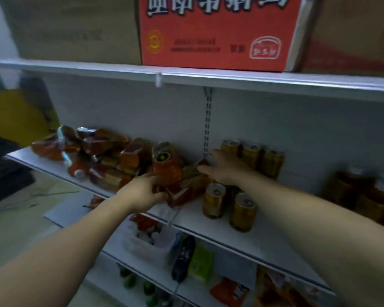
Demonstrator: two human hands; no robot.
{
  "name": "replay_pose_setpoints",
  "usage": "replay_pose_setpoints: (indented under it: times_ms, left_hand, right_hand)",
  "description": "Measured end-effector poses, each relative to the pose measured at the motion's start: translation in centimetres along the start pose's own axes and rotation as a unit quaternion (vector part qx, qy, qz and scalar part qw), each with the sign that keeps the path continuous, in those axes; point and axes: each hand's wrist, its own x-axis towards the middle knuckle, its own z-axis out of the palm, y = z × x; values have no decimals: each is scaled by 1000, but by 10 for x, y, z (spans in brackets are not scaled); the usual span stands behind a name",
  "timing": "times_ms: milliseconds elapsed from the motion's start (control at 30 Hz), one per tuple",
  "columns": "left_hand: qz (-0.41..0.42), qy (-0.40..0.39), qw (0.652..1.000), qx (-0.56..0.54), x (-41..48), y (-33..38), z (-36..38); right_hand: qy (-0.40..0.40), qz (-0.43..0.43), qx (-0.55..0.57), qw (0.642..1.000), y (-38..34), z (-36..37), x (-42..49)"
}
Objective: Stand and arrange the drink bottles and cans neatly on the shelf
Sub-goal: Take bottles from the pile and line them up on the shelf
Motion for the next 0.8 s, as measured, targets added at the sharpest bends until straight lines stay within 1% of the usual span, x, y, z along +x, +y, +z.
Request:
replay_pose_setpoints:
  times_ms: [100,200,367,533,667,800]
  left_hand:
    - [-46,30,998,-7,18,-38,-10]
    - [-101,55,993,-24,40,-67,-18]
    - [-129,66,986,-80,83,-103,-24]
    - [-174,41,973,-148,137,-124,-24]
    - [-184,45,976,-107,180,-137,-21]
    - [-181,2,974,-138,208,-146,-20]
  right_hand:
    - [-32,-18,6,999,-27,23,44]
    - [-46,-27,-2,999,-48,44,89]
    - [-65,-11,28,997,-73,64,154]
    - [-100,28,17,994,-89,86,192]
    - [-109,65,-18,992,-100,96,203]
    - [-123,121,-44,984,-113,99,208]
